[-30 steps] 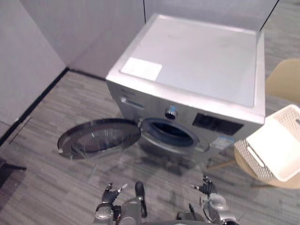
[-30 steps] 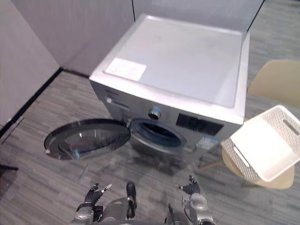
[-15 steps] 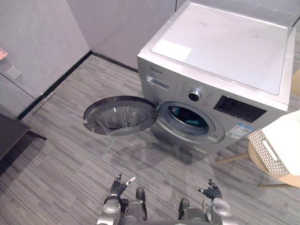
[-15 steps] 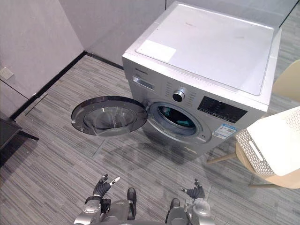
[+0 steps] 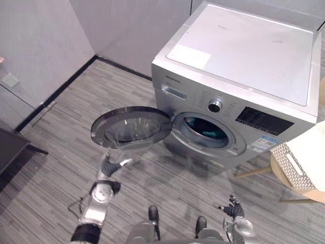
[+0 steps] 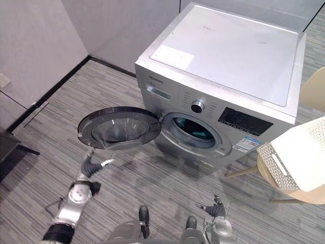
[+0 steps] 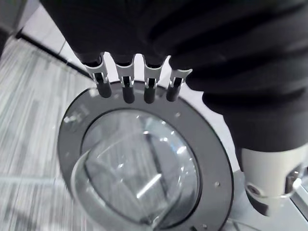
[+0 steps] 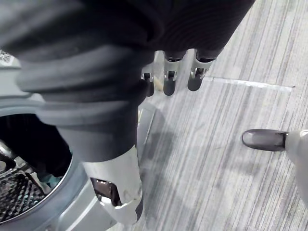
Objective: Pick up the laundry basket with both hands and put the clothes into the washing machine.
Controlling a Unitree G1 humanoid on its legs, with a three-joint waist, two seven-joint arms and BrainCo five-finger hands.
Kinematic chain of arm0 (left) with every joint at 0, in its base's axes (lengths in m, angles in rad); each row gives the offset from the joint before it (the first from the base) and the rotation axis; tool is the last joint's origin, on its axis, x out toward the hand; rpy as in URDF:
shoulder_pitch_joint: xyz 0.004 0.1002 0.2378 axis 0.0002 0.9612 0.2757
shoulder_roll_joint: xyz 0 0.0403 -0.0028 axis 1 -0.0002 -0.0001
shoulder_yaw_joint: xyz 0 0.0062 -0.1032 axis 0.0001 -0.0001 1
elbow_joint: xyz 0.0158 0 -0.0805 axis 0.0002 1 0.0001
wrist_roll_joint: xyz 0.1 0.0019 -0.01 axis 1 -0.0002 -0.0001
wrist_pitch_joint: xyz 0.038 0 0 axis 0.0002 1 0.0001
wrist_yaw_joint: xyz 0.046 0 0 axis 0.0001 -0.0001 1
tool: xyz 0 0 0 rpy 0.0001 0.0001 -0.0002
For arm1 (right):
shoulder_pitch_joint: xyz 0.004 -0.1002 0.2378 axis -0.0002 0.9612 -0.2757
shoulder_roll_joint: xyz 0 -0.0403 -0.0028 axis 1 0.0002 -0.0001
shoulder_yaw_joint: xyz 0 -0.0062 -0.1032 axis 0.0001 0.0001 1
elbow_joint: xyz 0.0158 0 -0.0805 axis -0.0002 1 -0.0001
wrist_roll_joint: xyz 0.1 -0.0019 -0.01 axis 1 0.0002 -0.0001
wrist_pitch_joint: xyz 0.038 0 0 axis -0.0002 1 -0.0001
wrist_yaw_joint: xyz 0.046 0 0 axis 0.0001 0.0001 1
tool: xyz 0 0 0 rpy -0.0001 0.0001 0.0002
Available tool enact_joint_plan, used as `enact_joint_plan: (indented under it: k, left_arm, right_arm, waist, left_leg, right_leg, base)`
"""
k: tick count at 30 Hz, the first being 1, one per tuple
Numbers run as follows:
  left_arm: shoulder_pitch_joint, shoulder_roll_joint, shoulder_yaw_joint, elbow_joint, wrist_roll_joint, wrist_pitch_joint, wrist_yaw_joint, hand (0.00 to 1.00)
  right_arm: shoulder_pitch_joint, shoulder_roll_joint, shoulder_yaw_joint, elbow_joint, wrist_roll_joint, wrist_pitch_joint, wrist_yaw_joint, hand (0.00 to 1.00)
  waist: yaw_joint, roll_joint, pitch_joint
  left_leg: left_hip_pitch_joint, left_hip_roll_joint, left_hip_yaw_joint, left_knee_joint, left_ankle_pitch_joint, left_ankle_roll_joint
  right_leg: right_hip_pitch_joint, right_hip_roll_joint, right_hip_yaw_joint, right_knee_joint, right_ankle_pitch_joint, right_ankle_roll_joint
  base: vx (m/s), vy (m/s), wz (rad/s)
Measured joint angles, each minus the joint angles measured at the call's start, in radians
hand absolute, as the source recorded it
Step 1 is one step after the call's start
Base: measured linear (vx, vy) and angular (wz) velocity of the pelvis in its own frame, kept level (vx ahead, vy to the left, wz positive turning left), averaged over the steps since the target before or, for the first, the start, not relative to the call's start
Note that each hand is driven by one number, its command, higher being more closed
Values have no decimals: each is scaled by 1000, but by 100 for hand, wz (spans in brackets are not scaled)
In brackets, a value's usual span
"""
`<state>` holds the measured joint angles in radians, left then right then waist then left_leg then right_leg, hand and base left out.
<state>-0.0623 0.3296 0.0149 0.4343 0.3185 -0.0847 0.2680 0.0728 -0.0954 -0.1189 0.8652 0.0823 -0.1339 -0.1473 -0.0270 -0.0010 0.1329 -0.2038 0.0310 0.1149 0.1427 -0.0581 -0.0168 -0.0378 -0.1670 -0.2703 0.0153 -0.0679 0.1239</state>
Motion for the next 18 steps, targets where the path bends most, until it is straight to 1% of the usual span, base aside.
enact_joint_plan:
  k: [1, 3, 5, 6, 7, 9, 12, 14, 15, 16, 18]
  left_arm:
    - [-37, 42, 2, 0, 24, 2, 7, 0]
    - [-97, 90, 2, 4, 58, 7, 26, 0]
    - [-225, 142, 21, 37, 110, 28, 66, 0]
    - [-257, 153, 30, 48, 124, 35, 74, 0]
    - [-308, 169, 34, 66, 148, 53, 94, 0]
    - [-427, 208, 33, 113, 182, 77, 139, 0]
    - [-529, 238, 28, 187, 205, 96, 190, 0]
    - [-574, 259, 17, 256, 217, 115, 198, 0]
    - [-603, 279, 0, 308, 241, 128, 197, 0]
    - [-631, 295, -20, 359, 253, 139, 190, 0]
    - [-679, 297, -23, 425, 271, 152, 171, 0]
  right_arm:
    - [3, 0, 3, -14, -6, -5, 3, 0]
    - [4, -1, 13, -26, -15, -14, 12, 0]
    - [1, -5, 29, -31, -17, -18, 20, 0]
    - [2, -6, 39, -33, -18, -18, 20, 0]
    - [4, -7, 47, -34, -21, -18, 20, 0]
    - [7, -8, 65, -34, -32, -20, 19, 0]
    - [17, -9, 71, -35, -36, -38, 17, 0]
    - [22, -10, 85, -35, -36, -42, 17, 0]
    - [22, -9, 99, -34, -36, -45, 17, 0]
    - [23, -9, 111, -34, -36, -49, 17, 0]
    - [23, -8, 116, -33, -36, -51, 17, 0]
  waist:
    - [-4, -2, -1]
    - [-11, -7, -1]
    - [-11, -9, 0]
    - [-12, -11, 1]
    - [-13, -14, 2]
    - [-21, -27, 6]
    - [-28, -34, 8]
    - [-39, -34, 9]
    - [-41, -34, 9]
    - [-41, -35, 9]
    - [-41, -35, 9]
  left_leg:
    - [-4, 0, 4, -5, 0, 0]
    - [-14, 4, 7, -6, 0, 0]
    - [-30, 23, 19, -7, 0, 0]
    - [-33, 29, 23, -7, 0, 0]
    - [-37, 39, 26, -7, 0, -1]
    - [-44, 59, 31, -7, 0, -1]
    - [-48, 76, 43, -10, 0, -1]
    - [-48, 79, 53, -10, 0, -2]
    - [-47, 89, 62, -10, 0, -2]
    - [-47, 99, 74, -8, 0, -2]
    - [-47, 111, 79, 2, 0, -3]
  right_leg:
    - [-1, 6, 3, -15, 7, -7]
    - [-3, 11, 10, -26, 10, -9]
    - [-23, 30, 28, -36, 35, -26]
    - [-28, 36, 31, -38, 43, -31]
    - [-36, 45, 34, -38, 52, -37]
    - [-54, 61, 50, -37, 71, -56]
    - [-71, 71, 69, -34, 86, -62]
    - [-78, 71, 84, -26, 86, -62]
    - [-93, 77, 91, -7, 86, -62]
    - [-107, 81, 101, 12, 89, -67]
    - [-124, 85, 112, 46, 89, -67]
  base:
    - [113, -18, -9]
    - [112, -32, -6]
    - [97, -48, -21]
    - [51, -46, -27]
    - [51, -40, -19]
    - [45, -38, -24]
    - [45, -21, -23]
    - [54, -3, -16]
    - [44, -1, -24]
    - [40, 2, -26]
    - [46, 13, -18]
